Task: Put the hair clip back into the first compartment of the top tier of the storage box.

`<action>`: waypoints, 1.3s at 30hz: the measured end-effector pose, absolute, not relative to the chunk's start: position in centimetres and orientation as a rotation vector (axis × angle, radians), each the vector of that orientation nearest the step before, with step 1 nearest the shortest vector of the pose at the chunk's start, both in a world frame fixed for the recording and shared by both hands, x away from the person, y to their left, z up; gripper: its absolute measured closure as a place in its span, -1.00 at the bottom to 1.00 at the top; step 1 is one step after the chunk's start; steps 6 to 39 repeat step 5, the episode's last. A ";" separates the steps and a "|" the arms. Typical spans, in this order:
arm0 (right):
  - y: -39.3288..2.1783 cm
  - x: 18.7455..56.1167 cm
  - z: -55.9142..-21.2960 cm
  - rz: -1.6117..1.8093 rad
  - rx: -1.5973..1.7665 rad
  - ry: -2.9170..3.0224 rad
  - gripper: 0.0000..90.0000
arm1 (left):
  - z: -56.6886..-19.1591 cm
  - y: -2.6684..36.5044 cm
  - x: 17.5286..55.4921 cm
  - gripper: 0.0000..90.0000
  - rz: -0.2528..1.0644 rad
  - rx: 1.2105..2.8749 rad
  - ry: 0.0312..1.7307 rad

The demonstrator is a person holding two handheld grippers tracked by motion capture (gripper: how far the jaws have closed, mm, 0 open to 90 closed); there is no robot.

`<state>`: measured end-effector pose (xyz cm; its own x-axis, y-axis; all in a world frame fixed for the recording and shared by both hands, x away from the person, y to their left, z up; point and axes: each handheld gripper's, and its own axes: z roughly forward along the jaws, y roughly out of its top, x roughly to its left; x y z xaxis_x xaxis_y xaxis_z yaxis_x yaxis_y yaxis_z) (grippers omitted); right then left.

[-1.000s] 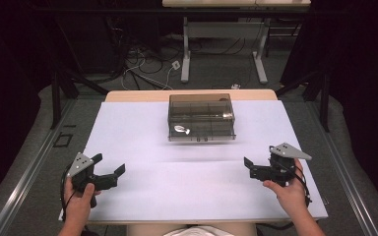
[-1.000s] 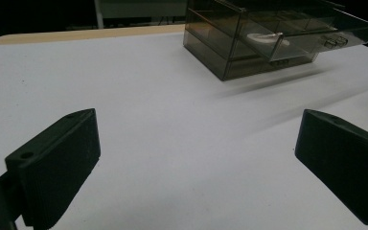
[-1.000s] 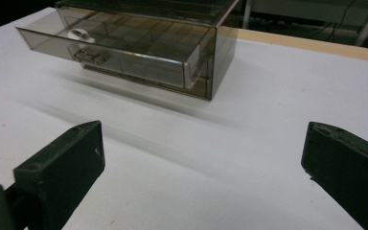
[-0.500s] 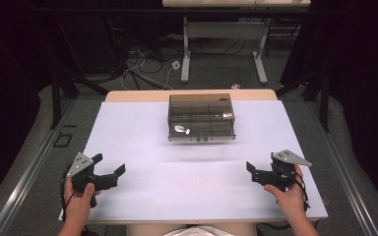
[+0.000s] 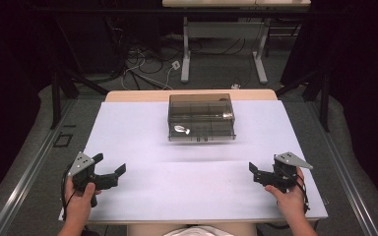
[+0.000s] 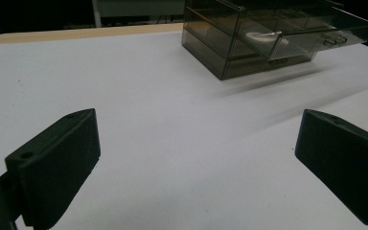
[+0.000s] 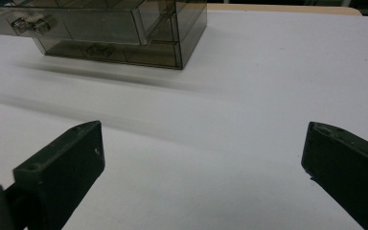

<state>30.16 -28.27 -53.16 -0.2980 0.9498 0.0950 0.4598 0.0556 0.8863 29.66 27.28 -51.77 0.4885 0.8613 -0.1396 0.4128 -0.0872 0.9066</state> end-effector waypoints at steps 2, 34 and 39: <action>-28.2 30.1 -53.1 1.202 1.425 1.797 -0.98 | -51.8 27.3 29.7 -0.96 0.540 1.697 1.098; -28.2 30.0 -53.0 1.199 1.426 1.794 -0.99 | -51.8 27.3 29.8 -0.96 0.545 1.709 1.095; -28.2 30.0 -53.0 1.199 1.426 1.794 -0.99 | -51.8 27.3 29.8 -0.96 0.545 1.709 1.095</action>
